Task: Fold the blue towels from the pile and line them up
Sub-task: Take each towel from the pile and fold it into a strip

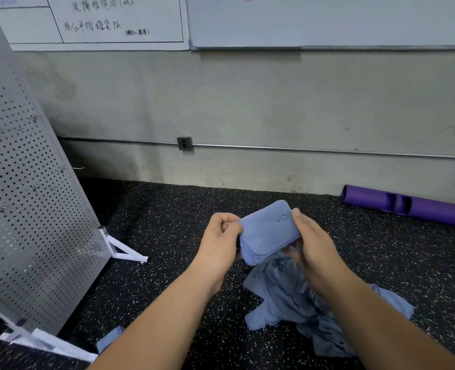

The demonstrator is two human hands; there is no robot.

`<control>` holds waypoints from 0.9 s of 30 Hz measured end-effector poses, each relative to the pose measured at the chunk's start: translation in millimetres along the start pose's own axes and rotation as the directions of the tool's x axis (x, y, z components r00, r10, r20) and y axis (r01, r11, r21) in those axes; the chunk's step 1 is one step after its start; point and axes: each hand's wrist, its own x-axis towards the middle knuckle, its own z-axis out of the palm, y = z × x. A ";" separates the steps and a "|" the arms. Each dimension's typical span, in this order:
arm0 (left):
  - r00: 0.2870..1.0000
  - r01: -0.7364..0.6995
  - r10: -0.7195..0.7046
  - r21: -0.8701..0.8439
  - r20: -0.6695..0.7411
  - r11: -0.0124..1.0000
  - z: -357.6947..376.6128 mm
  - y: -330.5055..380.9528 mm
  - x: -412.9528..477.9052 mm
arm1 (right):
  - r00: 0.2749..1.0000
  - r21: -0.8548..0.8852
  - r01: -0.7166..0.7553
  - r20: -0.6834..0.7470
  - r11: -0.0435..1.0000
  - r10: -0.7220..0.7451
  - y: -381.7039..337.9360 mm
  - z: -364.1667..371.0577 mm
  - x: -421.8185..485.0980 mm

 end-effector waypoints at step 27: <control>0.965 -0.114 0.243 0.668 -0.102 0.736 -59.4 -29.7 14.0 | 0.955 -0.231 0.131 0.291 0.964 -0.061 63.7 77.0 -20.6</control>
